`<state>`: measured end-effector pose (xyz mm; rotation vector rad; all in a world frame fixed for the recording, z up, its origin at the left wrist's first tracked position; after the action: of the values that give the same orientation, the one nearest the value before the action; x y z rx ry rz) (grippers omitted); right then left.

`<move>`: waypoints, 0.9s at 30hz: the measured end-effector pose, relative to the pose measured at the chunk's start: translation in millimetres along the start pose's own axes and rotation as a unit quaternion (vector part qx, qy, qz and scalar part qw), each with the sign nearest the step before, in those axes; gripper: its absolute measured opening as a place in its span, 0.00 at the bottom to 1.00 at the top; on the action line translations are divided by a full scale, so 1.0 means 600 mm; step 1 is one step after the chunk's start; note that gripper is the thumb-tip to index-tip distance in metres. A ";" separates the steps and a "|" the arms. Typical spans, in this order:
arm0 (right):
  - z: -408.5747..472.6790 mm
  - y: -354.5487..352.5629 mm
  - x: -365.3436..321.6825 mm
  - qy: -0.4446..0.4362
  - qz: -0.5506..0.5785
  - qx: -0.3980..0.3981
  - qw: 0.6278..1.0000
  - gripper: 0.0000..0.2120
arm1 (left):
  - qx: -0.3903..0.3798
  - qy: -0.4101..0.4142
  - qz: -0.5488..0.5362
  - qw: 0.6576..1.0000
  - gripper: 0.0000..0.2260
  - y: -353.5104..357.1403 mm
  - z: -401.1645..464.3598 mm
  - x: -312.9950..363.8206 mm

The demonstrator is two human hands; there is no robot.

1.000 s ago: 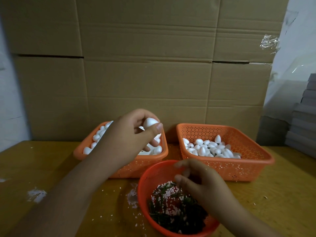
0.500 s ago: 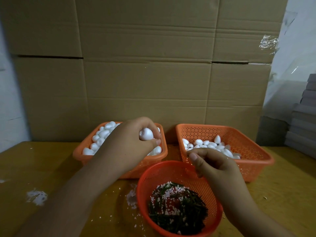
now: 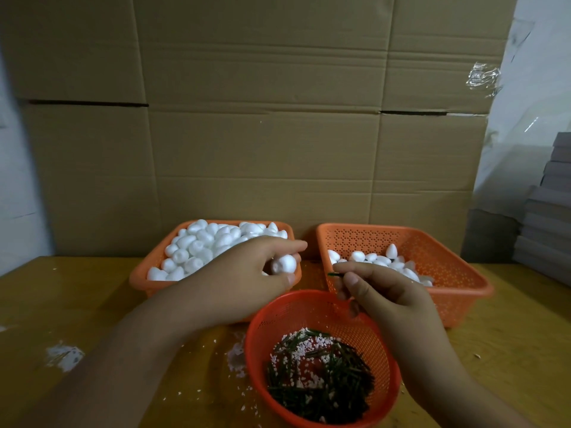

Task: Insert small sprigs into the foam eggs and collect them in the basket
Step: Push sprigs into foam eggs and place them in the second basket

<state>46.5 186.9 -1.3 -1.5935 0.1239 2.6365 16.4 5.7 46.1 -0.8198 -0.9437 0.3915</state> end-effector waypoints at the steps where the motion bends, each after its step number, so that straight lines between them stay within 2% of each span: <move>1: 0.000 0.000 -0.002 -0.004 0.003 0.001 1.000 0.09 | -0.020 0.000 -0.020 1.000 0.17 0.005 0.000 0.000; 4: -0.003 0.003 -0.010 -0.034 -0.018 0.004 0.999 0.09 | -0.009 0.002 -0.043 0.999 0.21 0.011 0.000 0.002; 9: -0.007 0.005 -0.027 -0.116 -0.090 0.003 0.989 0.10 | 0.112 0.047 0.096 0.988 0.10 0.001 -0.003 0.011; 13: -0.009 0.006 -0.030 -0.153 -0.132 -0.001 0.979 0.09 | 0.143 0.104 0.132 0.975 0.09 0.002 -0.005 0.019; 27: -0.012 0.009 -0.033 -0.195 -0.175 0.009 0.965 0.08 | 0.084 0.121 0.070 0.987 0.19 0.034 0.000 0.028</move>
<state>61.7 180.5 12.9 -0.9511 -0.1378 2.5862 26.3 29.3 40.1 -0.7619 -0.6213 0.4753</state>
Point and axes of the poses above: each hand's wrist, its own z-axis towards the middle knuckle, its own y-axis out of the palm, x = y × z, the point moved 4 cm from there along z, towards the middle knuckle
